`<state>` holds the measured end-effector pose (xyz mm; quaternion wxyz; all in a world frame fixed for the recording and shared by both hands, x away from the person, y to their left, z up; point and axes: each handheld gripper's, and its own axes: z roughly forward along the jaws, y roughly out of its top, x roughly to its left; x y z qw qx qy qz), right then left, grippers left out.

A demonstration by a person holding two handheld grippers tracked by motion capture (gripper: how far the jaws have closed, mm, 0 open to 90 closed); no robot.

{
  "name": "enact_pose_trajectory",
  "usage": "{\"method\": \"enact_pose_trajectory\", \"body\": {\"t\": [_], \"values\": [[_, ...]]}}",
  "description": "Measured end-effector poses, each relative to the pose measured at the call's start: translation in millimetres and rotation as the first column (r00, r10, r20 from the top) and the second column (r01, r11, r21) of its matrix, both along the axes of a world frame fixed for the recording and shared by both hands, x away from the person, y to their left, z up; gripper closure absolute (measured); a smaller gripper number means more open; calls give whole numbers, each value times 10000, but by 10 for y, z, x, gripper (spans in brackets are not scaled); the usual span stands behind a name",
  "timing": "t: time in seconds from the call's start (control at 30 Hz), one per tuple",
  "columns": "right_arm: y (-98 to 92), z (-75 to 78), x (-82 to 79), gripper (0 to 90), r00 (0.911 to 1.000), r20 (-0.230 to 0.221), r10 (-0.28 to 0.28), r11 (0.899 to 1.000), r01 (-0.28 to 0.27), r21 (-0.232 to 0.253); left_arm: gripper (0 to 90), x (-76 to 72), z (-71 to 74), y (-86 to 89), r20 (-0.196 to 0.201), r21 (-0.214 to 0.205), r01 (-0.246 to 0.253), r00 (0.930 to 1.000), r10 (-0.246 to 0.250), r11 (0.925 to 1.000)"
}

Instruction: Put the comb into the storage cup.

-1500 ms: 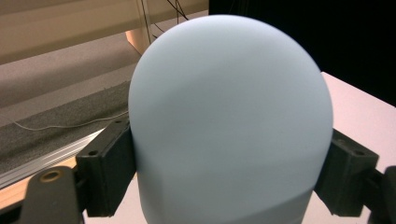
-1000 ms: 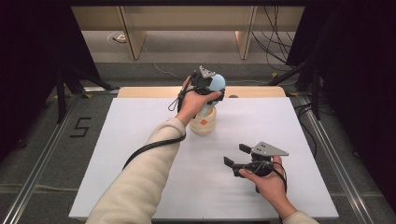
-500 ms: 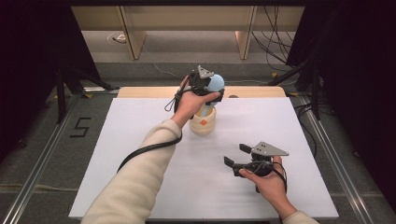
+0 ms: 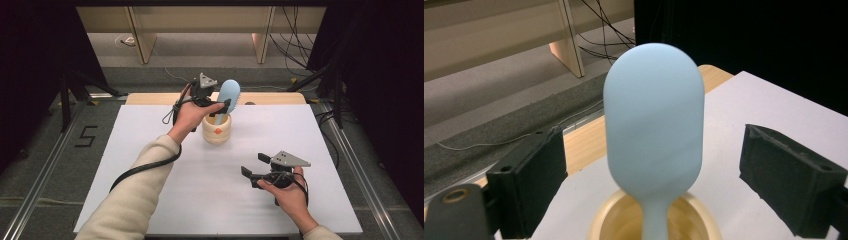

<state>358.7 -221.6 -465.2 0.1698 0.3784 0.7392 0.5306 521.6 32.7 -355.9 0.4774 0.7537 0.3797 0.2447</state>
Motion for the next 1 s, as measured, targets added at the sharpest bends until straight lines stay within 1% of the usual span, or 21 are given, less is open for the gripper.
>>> {"method": "enact_pose_trajectory", "body": {"t": [0.2,0.27,0.4,0.47,0.57,0.87,1.0], "values": [[-37,17,10,160,9999,68,-117,9999,117,-6,55,-107,-23,125,15,-28,-46,10000,46,10000],[-53,24,13,159,9998,87,-173,9998,173,14,32,-145,-30,173,22,23,-64,10000,64,10000],[-94,37,20,160,9995,138,-294,9996,294,50,14,-219,-37,278,-3,-85,-64,10000,64,9999],[-109,42,22,160,9994,145,-322,9995,321,32,8,-256,-45,325,-71,-142,-19,10000,18,9999],[-118,46,22,160,9992,144,-361,9993,361,43,6,-315,-57,396,-27,-162,6,10000,-7,9999],[-131,53,25,159,9992,172,-355,9994,354,26,0,-494,-107,597,89,-48,33,10000,-32,10000],[-160,64,25,159,9989,198,-417,9991,417,22,0,-593,-159,682,32,-72,78,10000,-78,9999]]}}
